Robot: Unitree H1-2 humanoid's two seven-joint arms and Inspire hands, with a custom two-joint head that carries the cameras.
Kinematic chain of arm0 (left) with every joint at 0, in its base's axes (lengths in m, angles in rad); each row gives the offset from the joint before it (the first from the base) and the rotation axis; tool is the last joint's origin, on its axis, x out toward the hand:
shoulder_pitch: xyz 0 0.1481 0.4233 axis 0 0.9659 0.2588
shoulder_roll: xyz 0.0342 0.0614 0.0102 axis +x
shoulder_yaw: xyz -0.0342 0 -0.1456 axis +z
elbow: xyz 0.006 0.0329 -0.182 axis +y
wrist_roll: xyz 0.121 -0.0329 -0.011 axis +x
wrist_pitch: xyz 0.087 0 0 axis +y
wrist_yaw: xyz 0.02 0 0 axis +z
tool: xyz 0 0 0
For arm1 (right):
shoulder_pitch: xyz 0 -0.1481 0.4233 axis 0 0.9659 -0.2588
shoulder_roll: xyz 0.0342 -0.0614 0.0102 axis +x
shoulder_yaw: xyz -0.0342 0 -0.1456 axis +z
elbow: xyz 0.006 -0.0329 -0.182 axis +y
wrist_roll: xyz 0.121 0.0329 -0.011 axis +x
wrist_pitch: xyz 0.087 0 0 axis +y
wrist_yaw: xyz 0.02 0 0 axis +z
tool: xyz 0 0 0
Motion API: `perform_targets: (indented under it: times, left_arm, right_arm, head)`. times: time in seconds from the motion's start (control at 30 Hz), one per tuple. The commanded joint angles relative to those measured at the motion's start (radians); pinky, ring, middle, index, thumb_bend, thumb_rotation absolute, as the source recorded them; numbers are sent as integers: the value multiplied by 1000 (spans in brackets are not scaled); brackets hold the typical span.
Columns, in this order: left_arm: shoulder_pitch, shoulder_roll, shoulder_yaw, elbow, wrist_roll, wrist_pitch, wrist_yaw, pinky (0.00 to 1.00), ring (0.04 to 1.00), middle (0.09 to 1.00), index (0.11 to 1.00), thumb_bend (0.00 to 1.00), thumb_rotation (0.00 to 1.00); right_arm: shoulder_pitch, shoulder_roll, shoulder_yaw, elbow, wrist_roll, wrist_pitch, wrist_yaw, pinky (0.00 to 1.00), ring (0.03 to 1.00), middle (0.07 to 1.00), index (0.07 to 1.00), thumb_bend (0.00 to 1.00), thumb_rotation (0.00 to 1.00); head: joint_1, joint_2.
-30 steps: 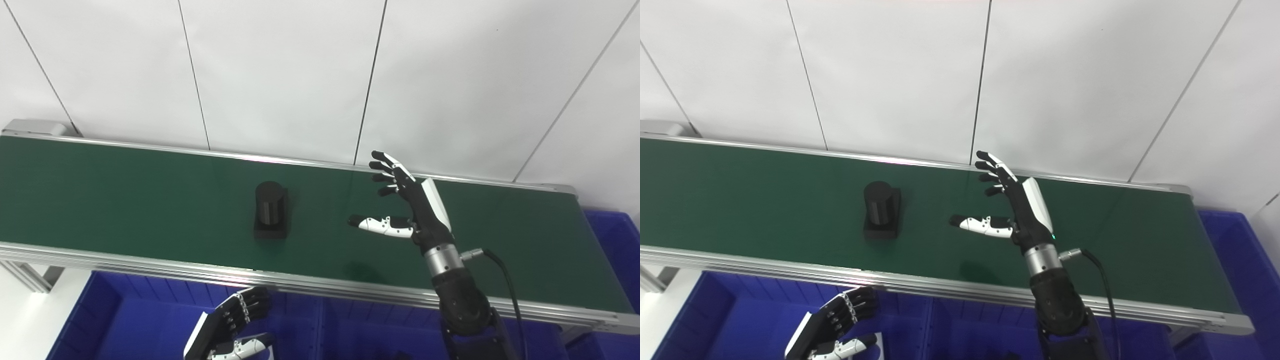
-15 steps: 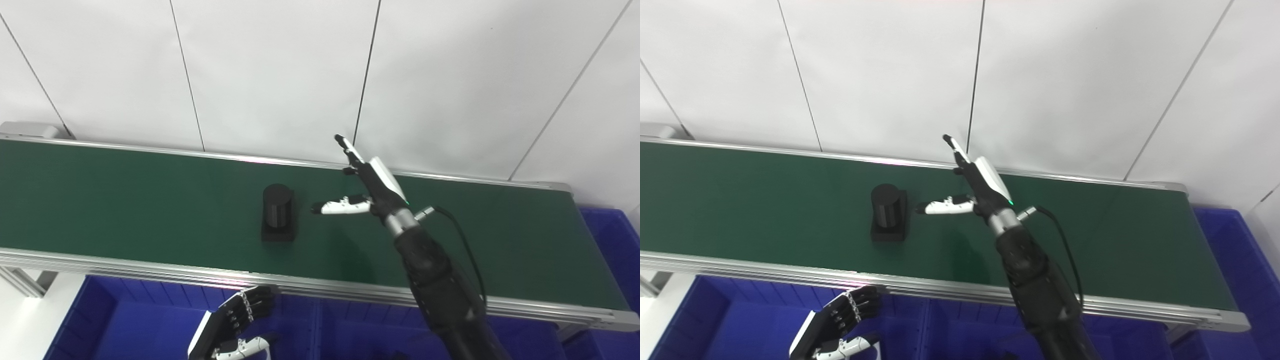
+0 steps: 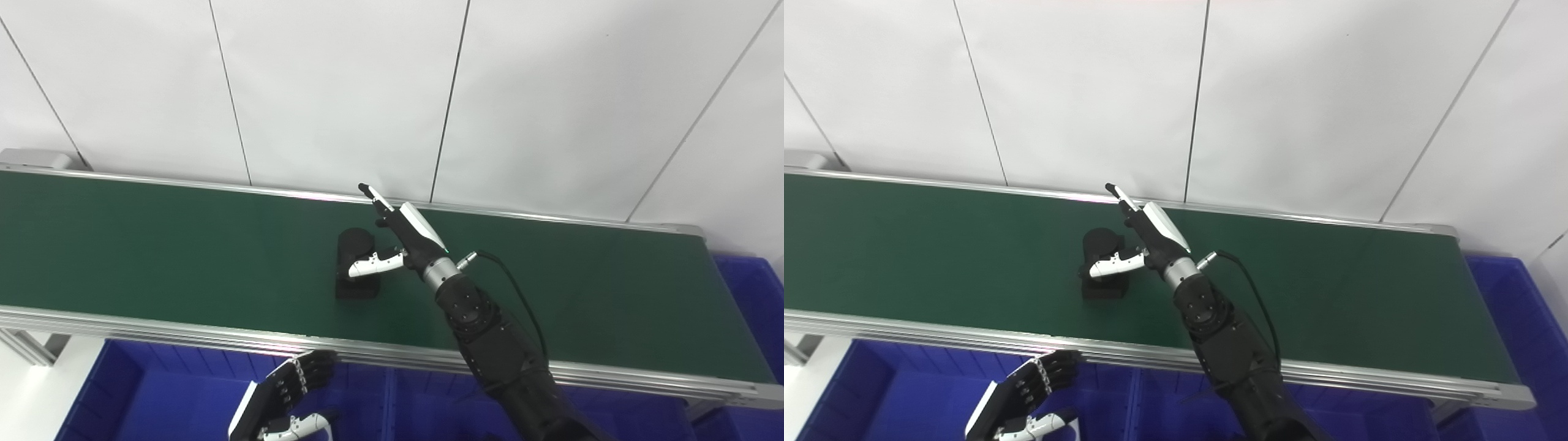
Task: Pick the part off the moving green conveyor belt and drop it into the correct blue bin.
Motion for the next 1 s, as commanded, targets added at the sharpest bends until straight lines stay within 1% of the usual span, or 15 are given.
perform_targets:
  times: [0.0,0.1,0.27,0.4,0.43,0.53,0.6,0.63,0.67,0.77,0.8,0.83,0.87,0.93,0.97]
  left_arm:
    - [-5,1,4,-28,3,-40,8,775,741,737,722,605,0]
    - [-4,1,3,-26,2,-40,6,796,746,738,727,615,0]
    - [0,-5,3,-31,4,-41,9,802,748,736,731,603,0]
    - [3,-6,1,-33,14,-41,16,785,738,728,724,622,0]
    - [5,-6,0,-35,18,-41,20,790,739,730,726,621,0]
    - [9,-8,-1,-39,20,-41,27,797,739,733,728,622,0]
    - [11,-7,-4,-42,25,-41,30,806,741,736,732,612,0]
    - [13,-7,-6,-43,26,-40,31,808,741,736,733,611,0]
    - [13,-6,-7,-43,26,-40,32,814,744,737,731,615,0]
    - [16,-5,-10,-44,21,-40,27,819,745,737,730,618,0]
    - [16,-5,-10,-45,21,-41,27,820,745,737,730,618,0]
    - [18,-5,-11,-46,21,-41,28,823,746,739,733,617,0]
    - [20,-5,-12,-49,24,-41,31,823,745,740,734,615,0]
    - [23,-5,-13,-53,27,-39,34,822,745,740,736,613,0]
    - [23,-4,-14,-53,26,-39,33,822,744,740,736,613,0]
  right_arm:
    - [-62,8,9,8,-3,-48,-5,938,996,995,1000,905,302]
    - [-75,12,17,43,5,-65,6,971,1000,1000,1000,915,287]
    - [-93,19,54,104,-33,-110,-39,967,1000,989,1000,938,274]
    - [-90,24,59,144,-41,-124,-73,936,984,946,934,910,232]
    - [-90,26,55,158,-39,-129,-83,913,967,918,891,906,201]
    - [-89,33,41,203,-19,-180,-114,843,915,868,820,893,143]
    - [-89,37,31,224,-6,-208,-129,769,840,812,764,882,93]
    - [-86,41,22,235,3,-230,-145,762,832,806,758,881,88]
    - [-84,44,15,244,8,-246,-156,698,751,734,704,875,28]
    - [-81,56,-8,283,26,-293,-200,556,597,615,597,854,3]
    - [-81,60,-16,297,31,-307,-216,529,569,595,578,849,1]
    - [-79,64,-21,306,34,-320,-239,439,493,541,487,663,0]
    - [-72,69,-29,310,42,-328,-267,335,460,512,368,586,0]
    - [-65,75,-35,314,51,-334,-305,203,446,487,213,540,0]
    - [-62,76,-33,315,51,-334,-320,196,445,486,204,538,0]
  head:
    - [5,-3]
    - [6,-3]
    - [11,-6]
    - [13,-5]
    - [12,-4]
    - [12,-1]
    - [13,1]
    - [14,3]
    - [14,3]
    - [17,12]
    - [17,12]
    - [19,16]
    - [21,18]
    - [23,21]
    - [23,21]
